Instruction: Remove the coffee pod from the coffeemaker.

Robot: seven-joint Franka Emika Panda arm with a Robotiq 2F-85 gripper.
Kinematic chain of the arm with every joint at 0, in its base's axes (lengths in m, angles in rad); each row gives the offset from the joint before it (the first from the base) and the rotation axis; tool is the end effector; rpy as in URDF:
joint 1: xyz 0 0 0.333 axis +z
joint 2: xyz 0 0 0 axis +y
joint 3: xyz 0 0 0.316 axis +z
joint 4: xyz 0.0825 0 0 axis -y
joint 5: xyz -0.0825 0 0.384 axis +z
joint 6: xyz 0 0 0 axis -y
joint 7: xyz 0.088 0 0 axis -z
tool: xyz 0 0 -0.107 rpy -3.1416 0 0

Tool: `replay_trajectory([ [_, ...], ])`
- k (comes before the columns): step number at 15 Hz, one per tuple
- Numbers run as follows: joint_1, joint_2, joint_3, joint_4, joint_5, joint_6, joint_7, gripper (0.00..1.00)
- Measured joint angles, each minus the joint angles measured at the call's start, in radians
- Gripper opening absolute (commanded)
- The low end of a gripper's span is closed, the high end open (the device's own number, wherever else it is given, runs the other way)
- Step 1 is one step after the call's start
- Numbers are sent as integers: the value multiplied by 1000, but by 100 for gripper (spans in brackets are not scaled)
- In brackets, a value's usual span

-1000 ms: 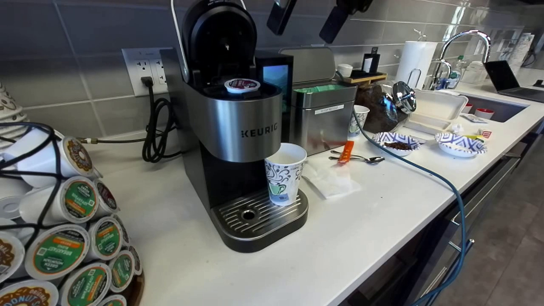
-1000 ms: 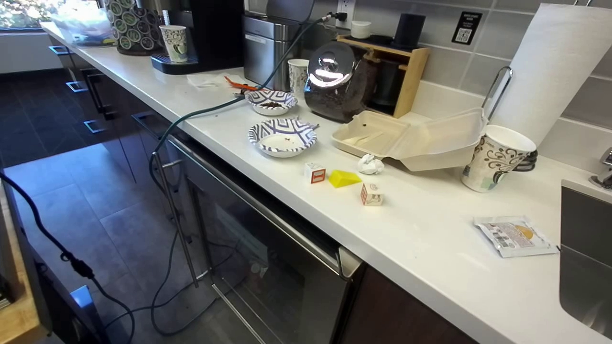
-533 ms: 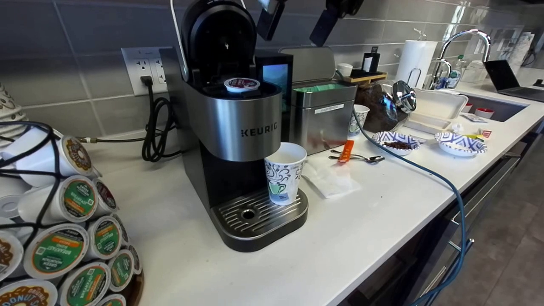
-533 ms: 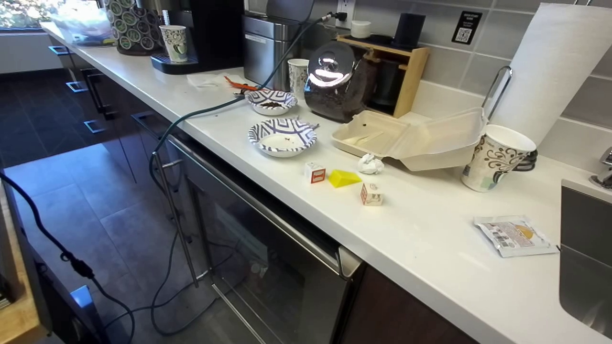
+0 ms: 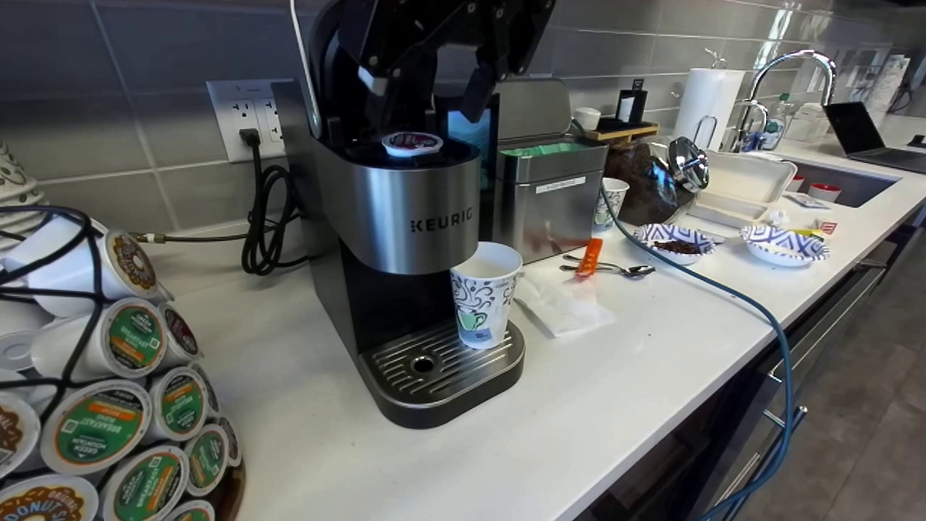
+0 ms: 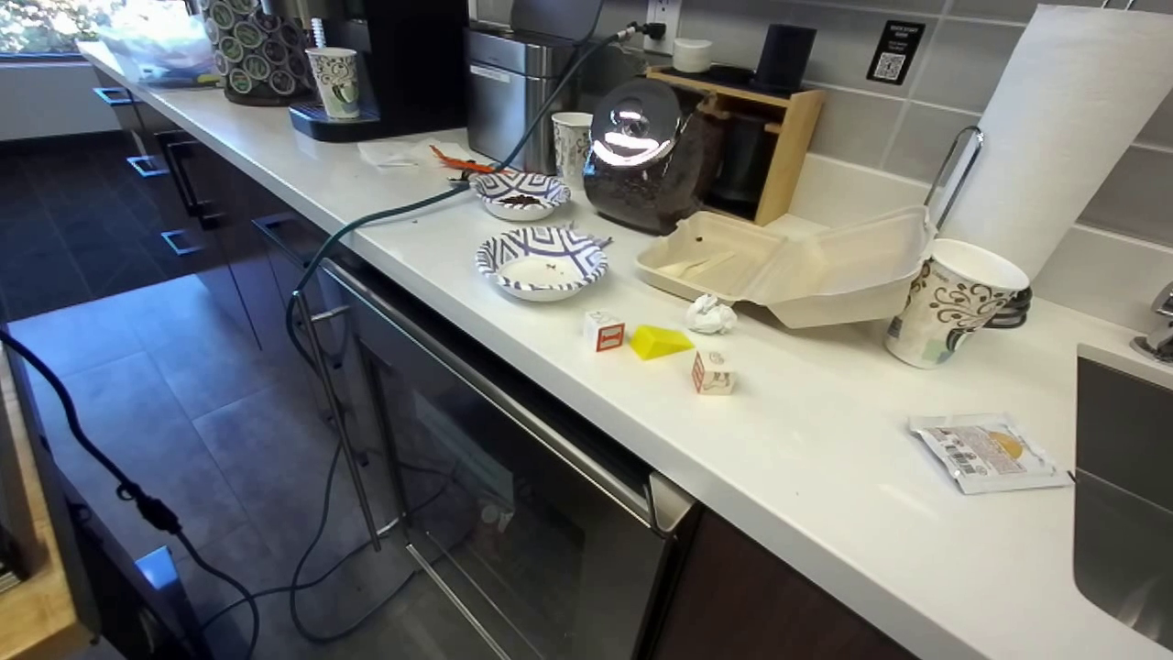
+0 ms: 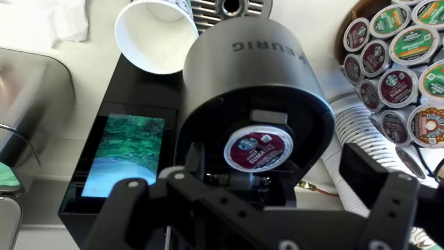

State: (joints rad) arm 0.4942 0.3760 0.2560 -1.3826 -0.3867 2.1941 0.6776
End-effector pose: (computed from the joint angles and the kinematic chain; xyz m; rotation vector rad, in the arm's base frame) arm 0.5493 0.4486 0.5544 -2.9435 -0.2794 -0.7763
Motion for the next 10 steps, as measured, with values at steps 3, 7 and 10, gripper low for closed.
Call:
replay_trajectory([
  [3,36,52,-36,81,0,-15,6,100],
  [7,64,108,-65,170,11,-75,16,100],
  [10,76,137,-70,214,24,-115,20,100],
])
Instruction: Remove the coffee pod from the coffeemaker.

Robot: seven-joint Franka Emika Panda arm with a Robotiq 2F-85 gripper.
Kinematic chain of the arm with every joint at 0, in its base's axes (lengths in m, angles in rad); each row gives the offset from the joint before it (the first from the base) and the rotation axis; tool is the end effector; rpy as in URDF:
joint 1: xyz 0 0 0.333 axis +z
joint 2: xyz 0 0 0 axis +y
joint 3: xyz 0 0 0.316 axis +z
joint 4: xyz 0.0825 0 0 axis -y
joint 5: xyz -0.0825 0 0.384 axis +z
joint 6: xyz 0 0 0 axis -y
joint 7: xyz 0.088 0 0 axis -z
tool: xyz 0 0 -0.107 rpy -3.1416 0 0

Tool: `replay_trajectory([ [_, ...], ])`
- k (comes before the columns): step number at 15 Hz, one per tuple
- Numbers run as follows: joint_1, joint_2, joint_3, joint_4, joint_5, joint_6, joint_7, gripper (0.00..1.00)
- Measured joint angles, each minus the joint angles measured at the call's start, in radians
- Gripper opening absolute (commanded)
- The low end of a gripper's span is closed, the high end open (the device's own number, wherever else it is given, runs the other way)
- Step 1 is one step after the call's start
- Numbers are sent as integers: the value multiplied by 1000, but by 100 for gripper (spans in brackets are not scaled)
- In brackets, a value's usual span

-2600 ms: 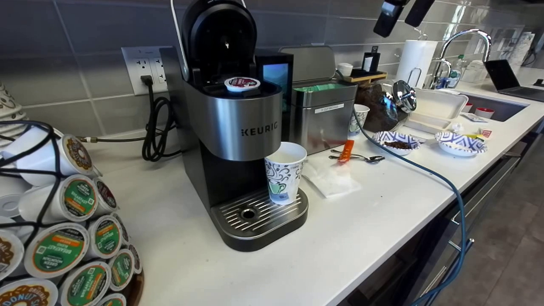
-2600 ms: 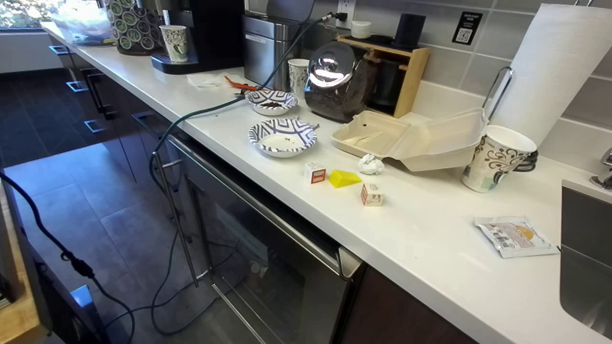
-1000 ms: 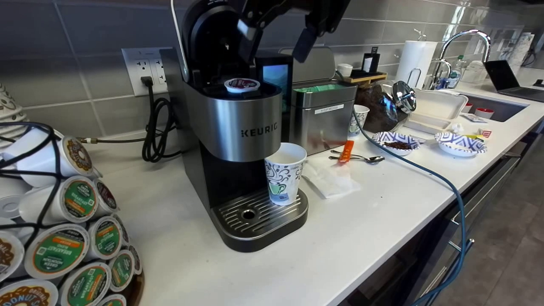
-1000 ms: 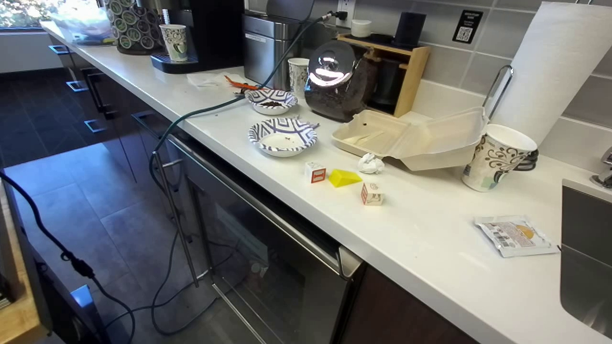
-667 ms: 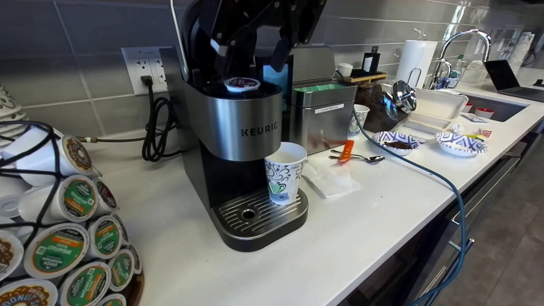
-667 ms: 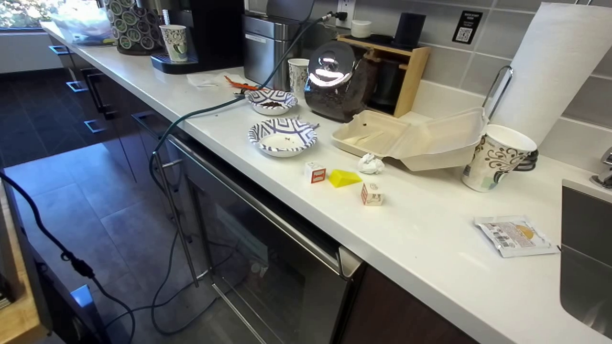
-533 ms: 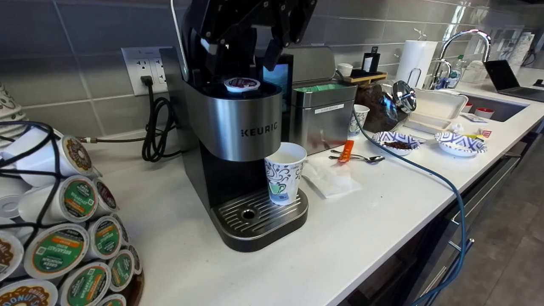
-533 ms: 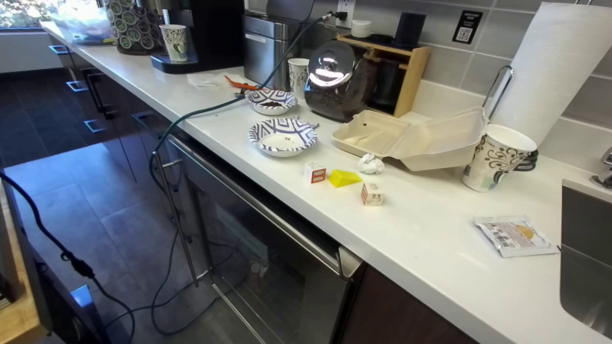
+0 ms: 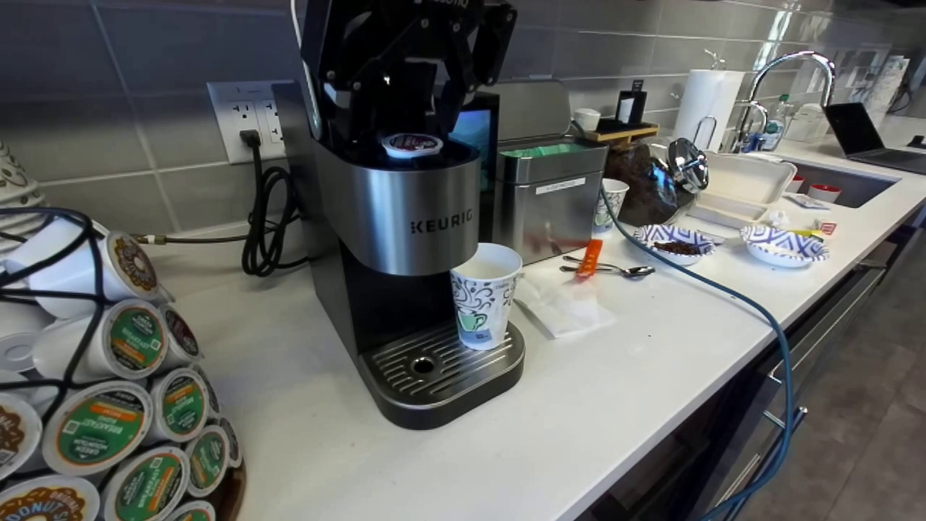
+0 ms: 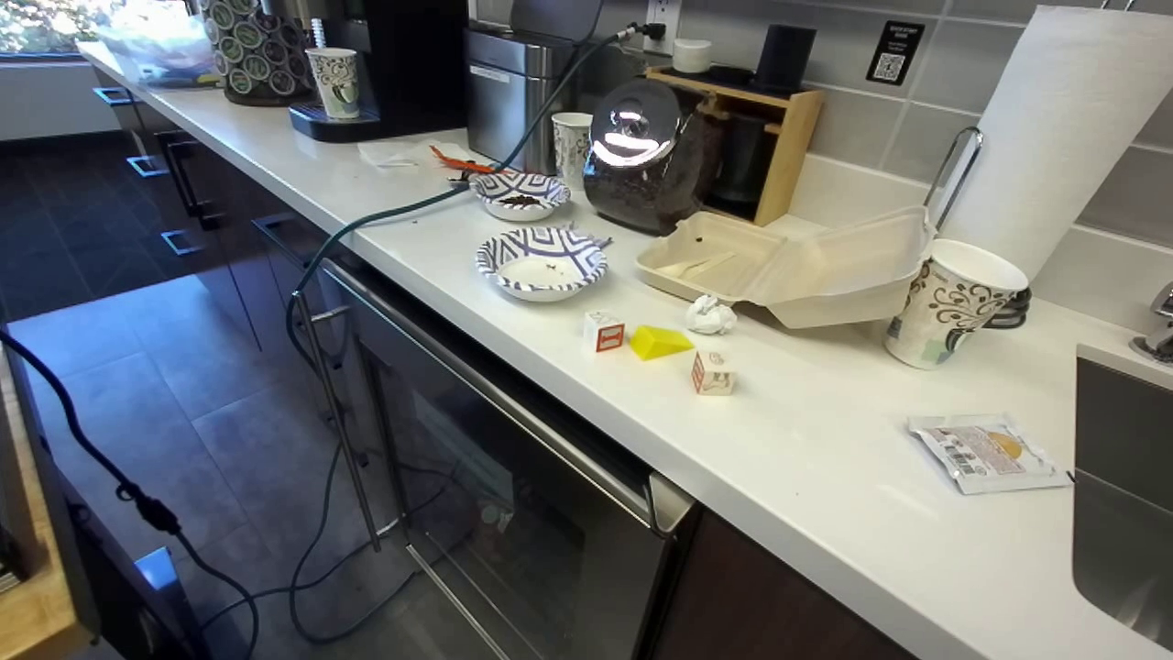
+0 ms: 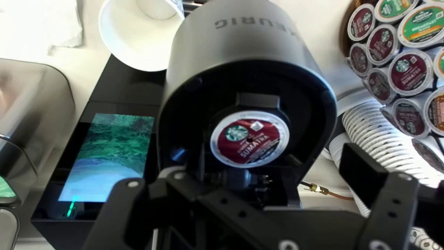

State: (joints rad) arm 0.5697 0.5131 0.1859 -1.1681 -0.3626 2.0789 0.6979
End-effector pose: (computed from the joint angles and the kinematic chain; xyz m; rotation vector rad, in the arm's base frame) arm 0.5749 0.4660 0.5491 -2.9803 -0.1900 -0.7226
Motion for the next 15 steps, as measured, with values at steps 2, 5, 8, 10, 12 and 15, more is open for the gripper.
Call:
replay_trajectory([
  [2,0,11,1,14,0,-4,15,100],
  [5,-1,16,0,18,1,-4,46,100],
  [8,-4,16,0,18,4,-5,72,98],
  [10,-5,16,0,18,7,-7,83,88],
  [12,-6,16,0,18,8,-13,89,81],
  [15,-6,16,0,18,10,-36,95,73],
])
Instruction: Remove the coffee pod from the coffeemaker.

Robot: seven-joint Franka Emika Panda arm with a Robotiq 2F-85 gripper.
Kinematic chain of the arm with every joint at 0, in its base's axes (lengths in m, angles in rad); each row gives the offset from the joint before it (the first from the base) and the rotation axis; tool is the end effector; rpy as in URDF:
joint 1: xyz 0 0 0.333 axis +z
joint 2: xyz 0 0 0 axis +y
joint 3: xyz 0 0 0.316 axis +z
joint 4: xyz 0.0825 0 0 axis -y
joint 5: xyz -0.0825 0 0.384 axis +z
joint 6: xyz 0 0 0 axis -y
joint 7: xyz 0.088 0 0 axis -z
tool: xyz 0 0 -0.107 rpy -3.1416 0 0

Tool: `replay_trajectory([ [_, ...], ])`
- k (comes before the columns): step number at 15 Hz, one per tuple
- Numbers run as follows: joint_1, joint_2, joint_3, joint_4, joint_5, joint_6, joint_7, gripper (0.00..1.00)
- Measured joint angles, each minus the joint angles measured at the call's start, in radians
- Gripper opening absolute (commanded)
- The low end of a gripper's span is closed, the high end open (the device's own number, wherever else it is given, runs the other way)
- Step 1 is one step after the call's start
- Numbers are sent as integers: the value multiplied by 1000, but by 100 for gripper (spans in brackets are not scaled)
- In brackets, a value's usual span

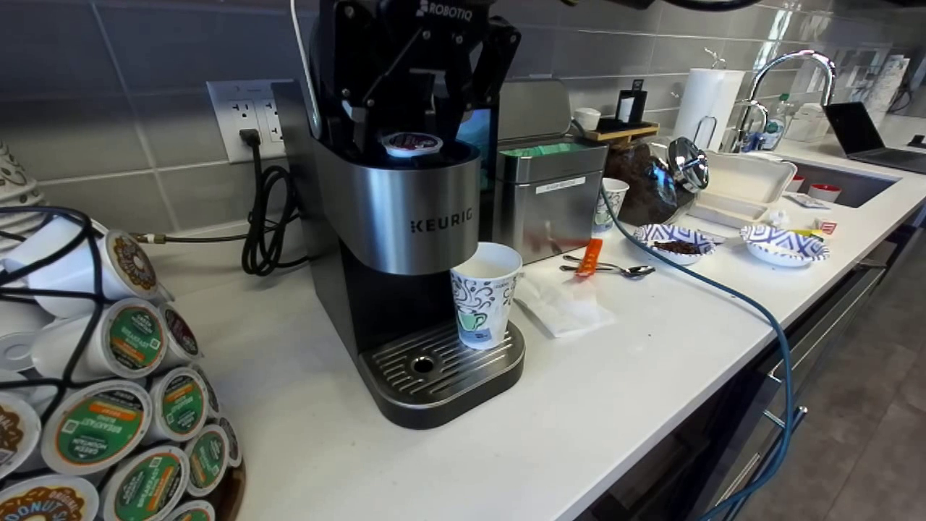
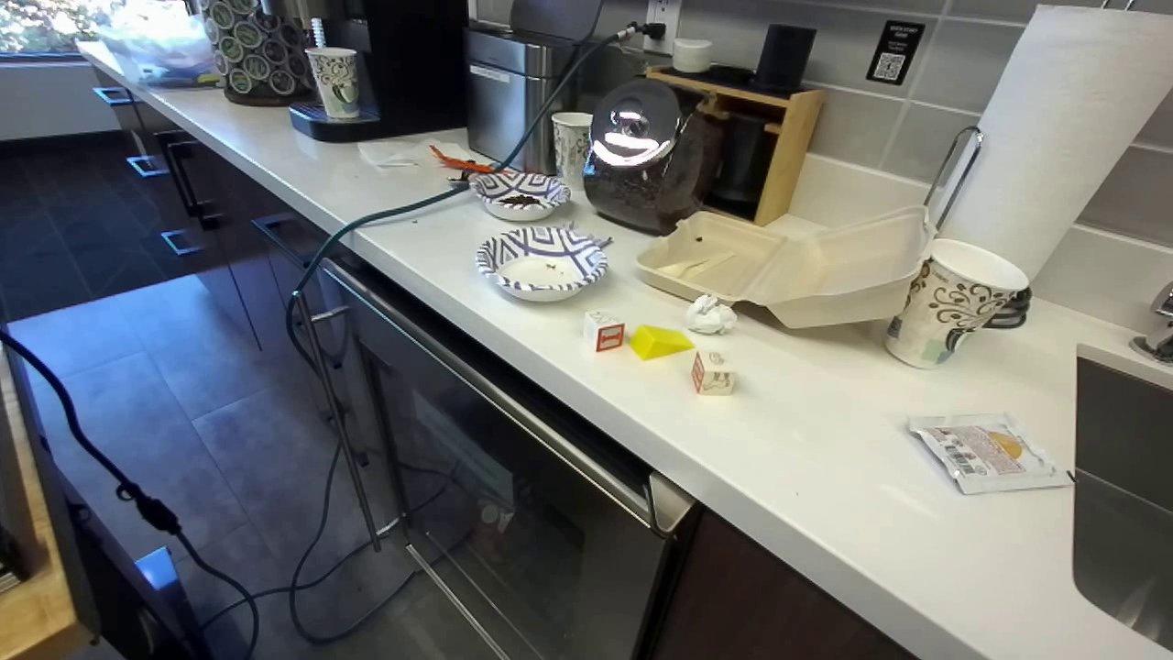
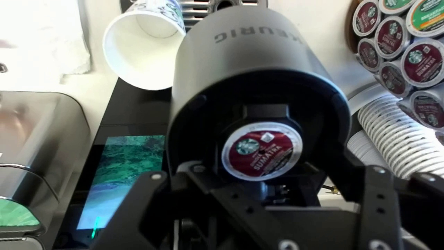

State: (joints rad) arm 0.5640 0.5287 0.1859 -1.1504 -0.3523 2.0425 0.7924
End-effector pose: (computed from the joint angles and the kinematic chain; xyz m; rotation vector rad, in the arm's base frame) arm 0.5799 0.4619 0.5423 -2.9933 -0.0248 -0.6683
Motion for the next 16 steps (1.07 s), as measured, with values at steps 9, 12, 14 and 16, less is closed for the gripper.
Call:
replay_trajectory([
  [9,3,-1,-2,8,-9,-41,13,34],
  [12,15,-2,-7,18,-30,-57,18,29],
  [14,25,-2,-11,27,-53,-57,22,27],
  [16,39,-12,-13,29,-81,-57,30,27],
])
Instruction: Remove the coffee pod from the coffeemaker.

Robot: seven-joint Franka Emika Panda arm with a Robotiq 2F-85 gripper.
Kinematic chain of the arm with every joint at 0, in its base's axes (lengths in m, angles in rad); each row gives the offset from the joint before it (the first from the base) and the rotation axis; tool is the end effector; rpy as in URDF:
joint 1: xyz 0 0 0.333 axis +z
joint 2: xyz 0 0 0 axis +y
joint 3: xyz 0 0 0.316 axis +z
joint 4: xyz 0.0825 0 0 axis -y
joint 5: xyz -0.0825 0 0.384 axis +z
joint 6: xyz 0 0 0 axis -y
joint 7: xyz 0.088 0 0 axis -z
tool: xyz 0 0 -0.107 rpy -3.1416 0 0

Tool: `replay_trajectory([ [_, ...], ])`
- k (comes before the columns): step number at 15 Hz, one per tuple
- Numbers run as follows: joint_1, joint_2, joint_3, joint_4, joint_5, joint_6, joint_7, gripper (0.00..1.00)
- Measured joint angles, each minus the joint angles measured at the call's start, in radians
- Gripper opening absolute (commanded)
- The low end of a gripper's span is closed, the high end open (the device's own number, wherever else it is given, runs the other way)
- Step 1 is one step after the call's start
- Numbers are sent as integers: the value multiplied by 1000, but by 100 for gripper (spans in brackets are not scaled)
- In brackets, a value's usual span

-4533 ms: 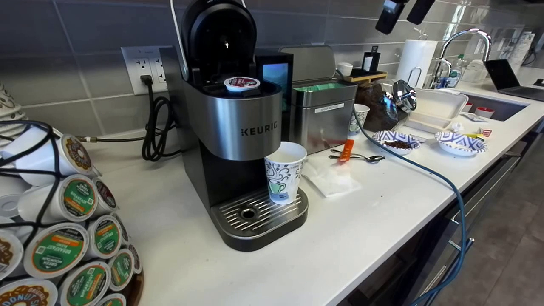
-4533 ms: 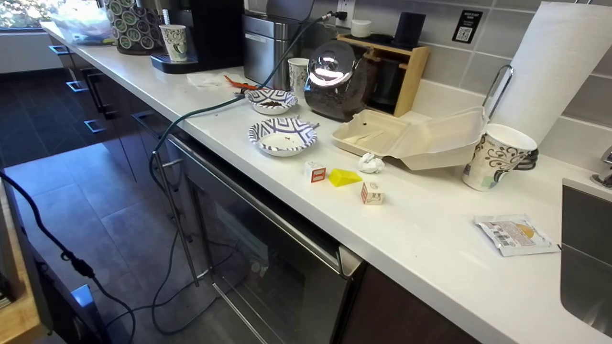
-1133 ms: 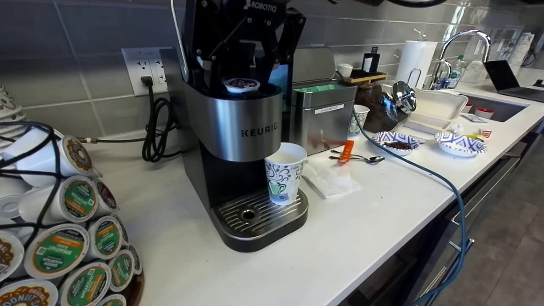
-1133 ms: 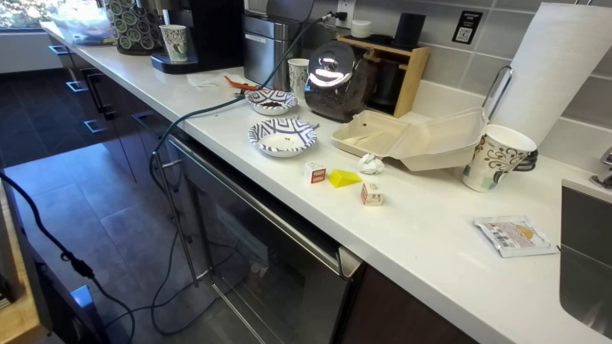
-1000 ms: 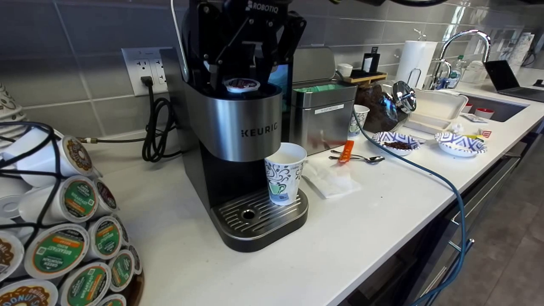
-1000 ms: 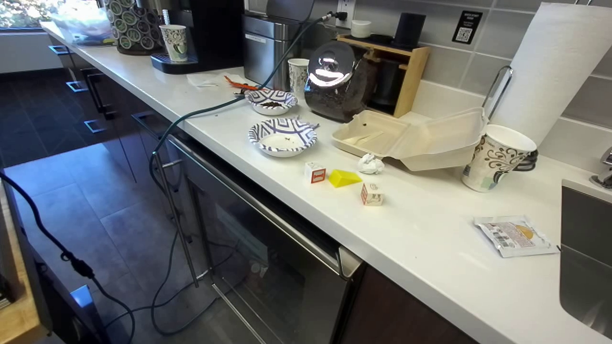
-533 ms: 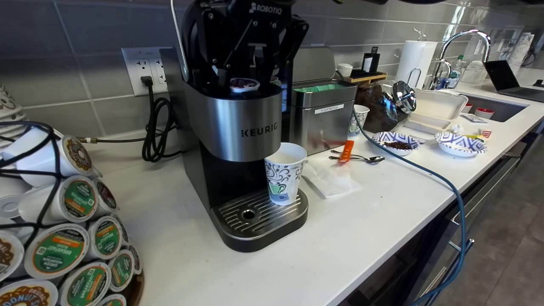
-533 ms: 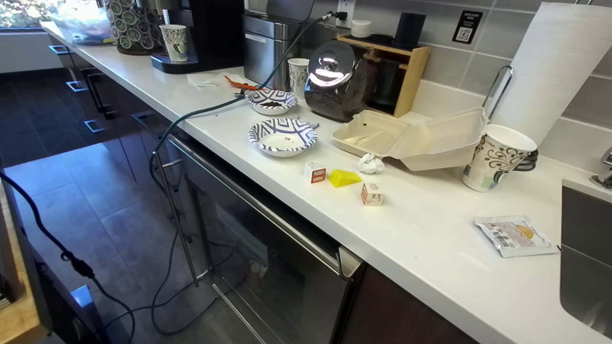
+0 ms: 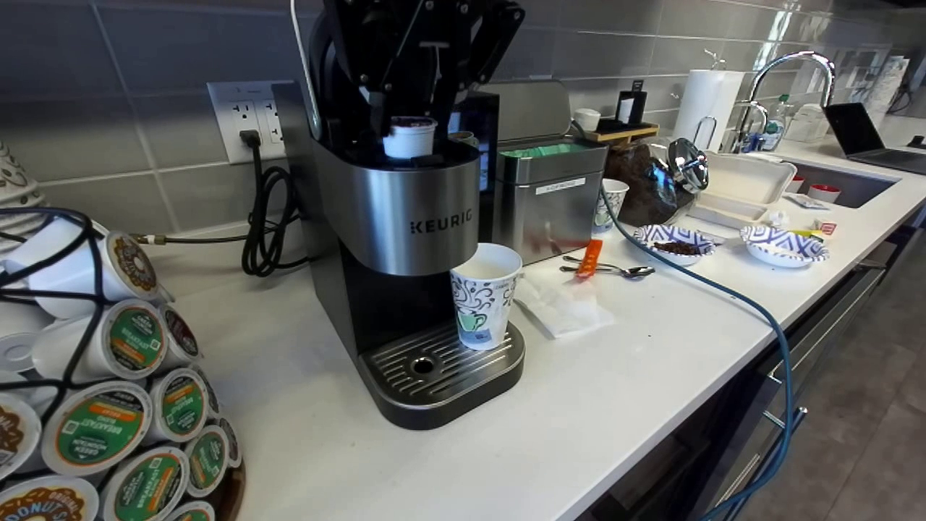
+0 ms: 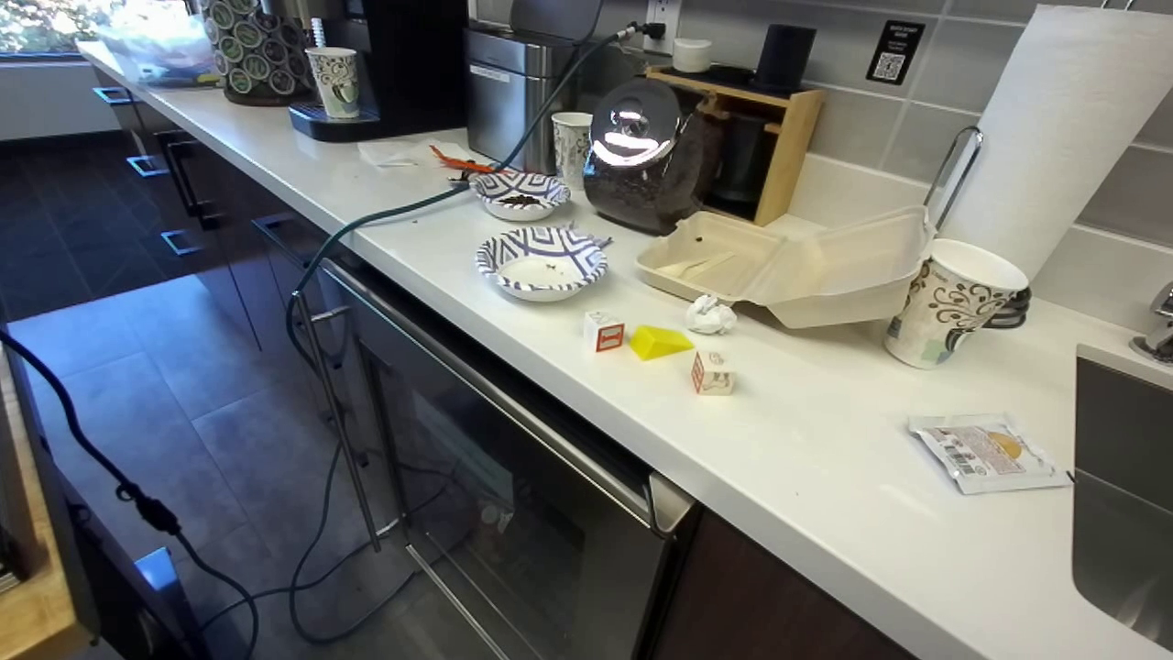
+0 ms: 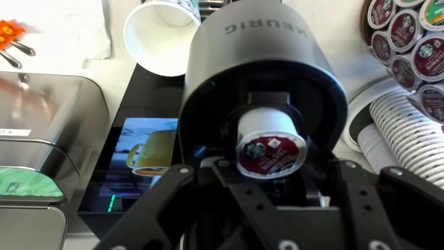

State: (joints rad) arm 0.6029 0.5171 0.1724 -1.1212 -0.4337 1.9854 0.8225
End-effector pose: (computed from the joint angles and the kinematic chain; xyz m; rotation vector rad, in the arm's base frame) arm 0.5673 0.4692 0.5600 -3.0395 -0.0304 -0.7571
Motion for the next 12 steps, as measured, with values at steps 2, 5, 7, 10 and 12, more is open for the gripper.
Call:
replay_trajectory([
  [2,10,-13,-1,0,-21,0,1,27],
  [5,12,-50,6,-26,-19,8,2,27],
  [7,13,-105,18,-87,-14,34,36,27],
  [10,13,-219,31,-217,-7,44,150,27],
  [12,13,-301,31,-316,-6,31,266,27],
])
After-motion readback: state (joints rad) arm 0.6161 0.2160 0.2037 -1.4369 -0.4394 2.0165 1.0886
